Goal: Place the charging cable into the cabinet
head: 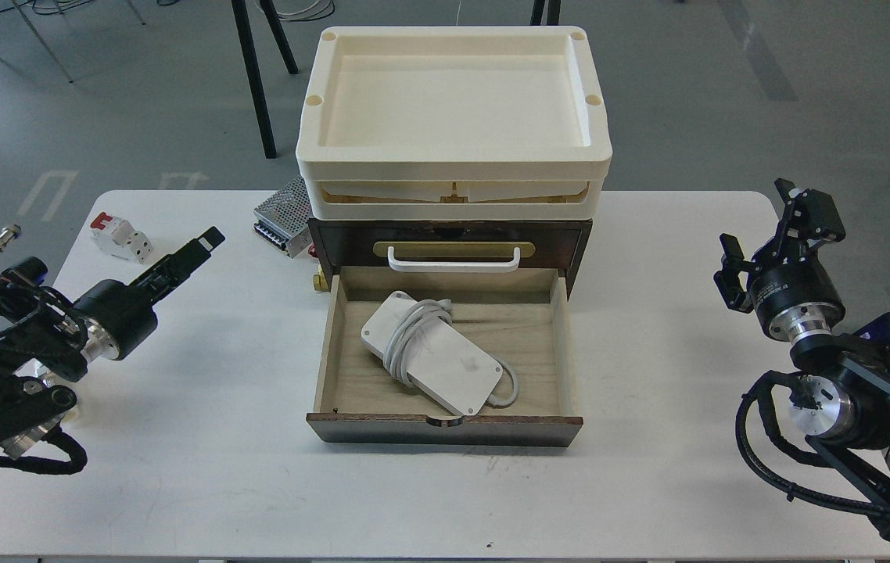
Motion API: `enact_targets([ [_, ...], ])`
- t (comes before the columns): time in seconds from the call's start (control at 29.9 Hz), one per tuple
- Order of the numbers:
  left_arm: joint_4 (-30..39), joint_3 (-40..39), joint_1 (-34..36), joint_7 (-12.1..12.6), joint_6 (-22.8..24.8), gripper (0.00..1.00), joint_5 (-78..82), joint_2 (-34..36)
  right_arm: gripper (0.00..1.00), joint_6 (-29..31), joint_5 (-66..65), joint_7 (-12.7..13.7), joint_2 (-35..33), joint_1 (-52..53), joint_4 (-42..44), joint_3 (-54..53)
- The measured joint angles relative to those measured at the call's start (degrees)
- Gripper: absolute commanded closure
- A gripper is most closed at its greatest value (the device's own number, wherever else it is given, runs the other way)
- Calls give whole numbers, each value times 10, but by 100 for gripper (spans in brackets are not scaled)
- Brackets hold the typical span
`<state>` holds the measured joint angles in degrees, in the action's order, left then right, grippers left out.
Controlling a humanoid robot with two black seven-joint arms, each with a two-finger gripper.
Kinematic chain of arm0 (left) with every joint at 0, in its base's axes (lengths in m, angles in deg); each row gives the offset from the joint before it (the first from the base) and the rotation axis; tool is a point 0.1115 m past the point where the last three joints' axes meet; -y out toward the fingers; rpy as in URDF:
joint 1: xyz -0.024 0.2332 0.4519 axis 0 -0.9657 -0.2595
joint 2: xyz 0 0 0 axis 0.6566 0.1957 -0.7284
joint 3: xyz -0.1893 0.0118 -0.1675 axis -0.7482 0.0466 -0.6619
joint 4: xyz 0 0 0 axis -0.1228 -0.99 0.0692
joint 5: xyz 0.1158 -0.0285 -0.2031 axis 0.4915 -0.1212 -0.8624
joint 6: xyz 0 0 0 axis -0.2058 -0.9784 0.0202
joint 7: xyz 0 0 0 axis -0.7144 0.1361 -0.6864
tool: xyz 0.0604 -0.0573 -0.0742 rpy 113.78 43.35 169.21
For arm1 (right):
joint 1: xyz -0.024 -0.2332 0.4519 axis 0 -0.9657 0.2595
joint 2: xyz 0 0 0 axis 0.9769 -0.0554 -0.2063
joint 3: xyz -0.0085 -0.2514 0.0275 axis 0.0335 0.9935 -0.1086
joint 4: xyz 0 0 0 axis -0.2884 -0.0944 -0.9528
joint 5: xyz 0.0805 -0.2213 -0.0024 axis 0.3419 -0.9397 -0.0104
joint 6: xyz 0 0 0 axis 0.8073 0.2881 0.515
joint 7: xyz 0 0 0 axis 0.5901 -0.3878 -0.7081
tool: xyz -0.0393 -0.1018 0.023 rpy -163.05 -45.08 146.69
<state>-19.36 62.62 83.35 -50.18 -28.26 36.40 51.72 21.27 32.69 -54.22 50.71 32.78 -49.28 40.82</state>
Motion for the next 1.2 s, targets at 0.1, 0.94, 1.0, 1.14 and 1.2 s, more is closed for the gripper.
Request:
enact_targets([
  [0.1, -17, -18, 0, 0, 11, 21, -122, -19, 1, 0, -26, 0, 11, 0, 0, 0],
  [0.94, -312, -207, -16, 0, 398, 1, -287, -153, 1, 3, -48, 0, 23, -13, 2, -41],
  [1.0, -320, -207, -17, 0, 399, 1, -287, -159, 1, 4, -32, 0, 23, -15, 2, -44],
  [1.14, -323, -208, -17, 0, 396, 1, -287, -167, 1, 5, -22, 0, 23, -17, 1, -46],
  [1.2, -323, -208, -16, 0, 394, 1, -288, -173, 1, 6, -21, 0, 23, -17, 1, -46],
])
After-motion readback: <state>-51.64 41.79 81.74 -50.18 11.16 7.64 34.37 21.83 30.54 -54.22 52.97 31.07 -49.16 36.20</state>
